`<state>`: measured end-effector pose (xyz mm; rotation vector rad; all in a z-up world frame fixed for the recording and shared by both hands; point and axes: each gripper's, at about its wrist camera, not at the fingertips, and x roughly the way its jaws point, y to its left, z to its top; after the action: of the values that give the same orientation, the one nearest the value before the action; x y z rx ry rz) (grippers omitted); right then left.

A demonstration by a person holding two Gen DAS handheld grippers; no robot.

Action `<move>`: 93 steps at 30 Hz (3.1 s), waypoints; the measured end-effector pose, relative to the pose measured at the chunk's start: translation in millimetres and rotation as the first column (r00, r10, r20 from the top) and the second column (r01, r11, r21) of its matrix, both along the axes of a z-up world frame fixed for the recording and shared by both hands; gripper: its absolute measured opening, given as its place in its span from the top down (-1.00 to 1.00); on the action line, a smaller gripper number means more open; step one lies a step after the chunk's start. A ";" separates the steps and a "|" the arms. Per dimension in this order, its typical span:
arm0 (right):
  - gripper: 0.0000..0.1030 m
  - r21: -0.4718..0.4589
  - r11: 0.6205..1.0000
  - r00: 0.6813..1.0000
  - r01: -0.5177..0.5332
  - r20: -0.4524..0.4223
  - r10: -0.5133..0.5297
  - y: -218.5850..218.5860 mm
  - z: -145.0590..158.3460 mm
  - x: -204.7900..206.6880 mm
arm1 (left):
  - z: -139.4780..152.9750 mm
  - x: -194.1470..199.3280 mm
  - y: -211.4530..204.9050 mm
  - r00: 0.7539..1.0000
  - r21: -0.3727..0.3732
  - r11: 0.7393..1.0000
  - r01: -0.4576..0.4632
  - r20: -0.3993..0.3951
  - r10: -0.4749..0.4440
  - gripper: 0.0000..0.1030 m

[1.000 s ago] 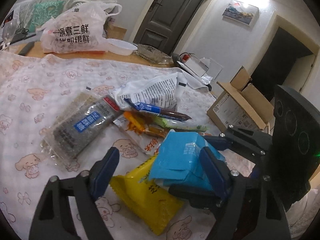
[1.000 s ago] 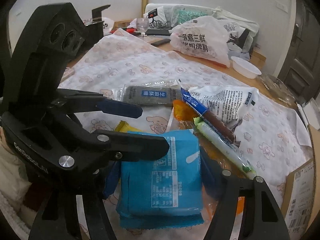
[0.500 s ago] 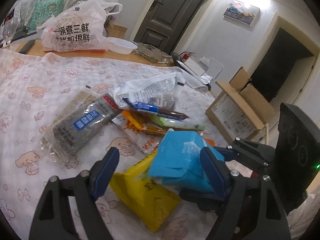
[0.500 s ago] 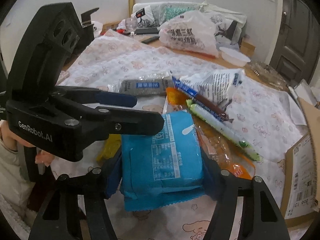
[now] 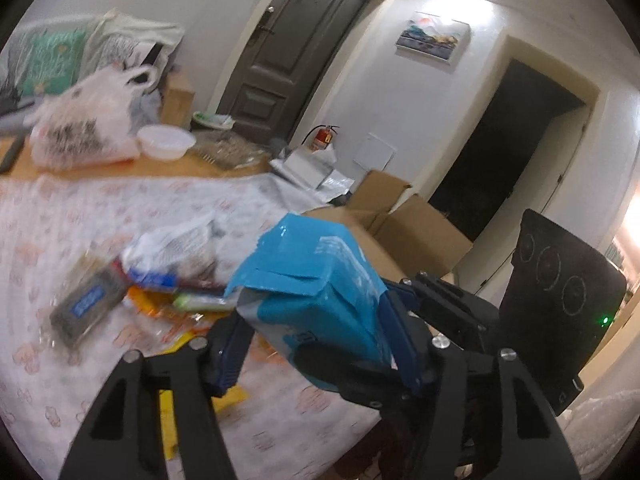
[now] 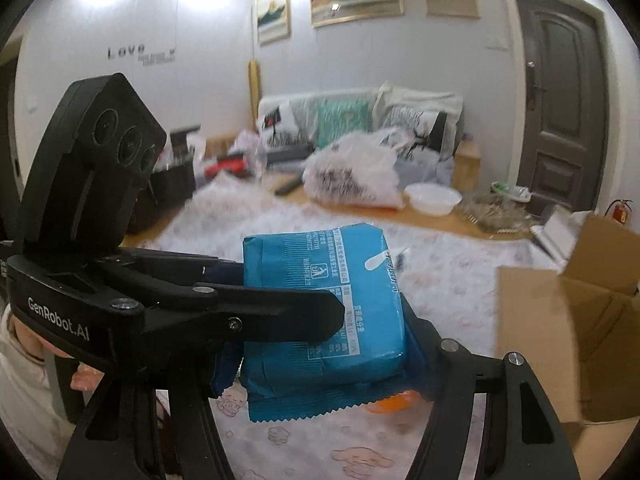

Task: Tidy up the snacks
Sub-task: 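Lift the blue pack with the left tool and carry it over the box, then open the left tool to drop the blue pack into the box, then return the left tool to the table and grasp the yellow cheese biscuit pack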

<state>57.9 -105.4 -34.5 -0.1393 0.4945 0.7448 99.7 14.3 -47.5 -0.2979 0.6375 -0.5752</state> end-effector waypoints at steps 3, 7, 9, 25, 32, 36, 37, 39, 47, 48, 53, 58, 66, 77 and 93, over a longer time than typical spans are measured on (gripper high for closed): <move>-0.21 0.050 0.999 1.000 0.022 0.019 -0.022 -31.4 16.0 -0.1 | 23.3 1.7 -34.9 0.999 0.066 0.998 0.020 0.035 -0.022 -0.13; -0.21 0.077 0.994 0.995 0.083 0.041 -0.086 -79.1 35.2 4.3 | 45.6 13.7 -87.3 0.996 0.138 0.988 0.065 0.057 -0.073 -0.13; -0.21 0.084 0.989 0.991 0.118 0.047 -0.122 -101.3 41.0 8.8 | 54.1 21.7 -112.5 0.993 0.167 0.982 0.088 0.062 -0.100 -0.12; -0.24 0.020 0.948 0.947 0.318 -0.060 -0.316 -222.4 18.1 78.4 | 32.2 106.0 -257.9 0.974 0.339 0.913 0.225 -0.056 -0.219 -0.09; -0.31 0.003 0.951 0.947 0.309 -0.091 -0.307 -227.7 5.5 88.2 | 22.6 128.0 -258.2 0.980 0.361 0.911 0.199 -0.068 -0.187 -0.30; -0.55 0.003 0.955 0.953 0.296 -0.073 -0.295 -221.8 7.6 83.6 | 23.2 127.0 -250.5 0.983 0.376 0.908 0.184 -0.058 -0.175 -0.42; -0.58 -0.004 0.956 0.953 0.295 -0.068 -0.294 -219.7 7.8 82.0 | 24.6 125.9 -247.7 0.984 0.375 0.910 0.179 -0.054 -0.171 -0.48; -0.60 -0.012 0.956 0.954 0.293 -0.068 -0.293 -217.7 8.2 80.0 | 28.0 123.0 -242.7 0.985 0.368 0.914 0.171 -0.044 -0.166 -0.55; -0.86 -0.006 0.955 0.953 0.298 -0.053 -0.298 -209.2 20.7 66.7 | 45.8 100.0 -218.6 0.990 0.357 0.925 0.129 0.001 -0.138 -0.62; -0.86 -0.007 0.955 0.954 0.296 -0.051 -0.296 -207.2 22.2 64.8 | 48.5 95.3 -213.6 0.991 0.353 0.928 0.122 0.008 -0.134 -0.62; -0.95 -0.034 0.955 0.956 0.293 -0.017 -0.294 -187.3 35.1 49.0 | 60.4 74.3 -188.1 0.994 0.332 0.939 0.087 0.041 -0.106 -0.63; -0.95 -0.064 0.962 0.964 0.266 0.029 -0.264 -158.7 47.4 32.6 | 69.5 50.4 -150.4 0.995 0.321 0.947 0.025 0.079 -0.053 -0.68; -1.00 -0.103 0.969 0.972 0.223 0.094 -0.213 -94.2 57.5 8.5 | 69.4 12.0 -62.1 0.988 0.321 0.939 -0.121 0.131 0.083 -0.80; -1.00 -0.156 0.986 0.998 0.062 0.001 -0.062 10.3 29.6 1.1 | 14.0 -11.8 45.4 0.978 0.315 0.926 -0.208 0.077 0.193 -0.86; -0.67 -0.291 0.954 0.976 0.077 -0.172 -0.132 42.0 -74.4 41.9 | -85.9 19.1 92.5 0.980 0.196 0.971 -0.138 -0.113 0.162 -0.86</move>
<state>99.9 -63.4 -108.9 -0.3090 0.7848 0.5820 118.8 106.8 -133.4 -0.2047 0.7807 -0.3491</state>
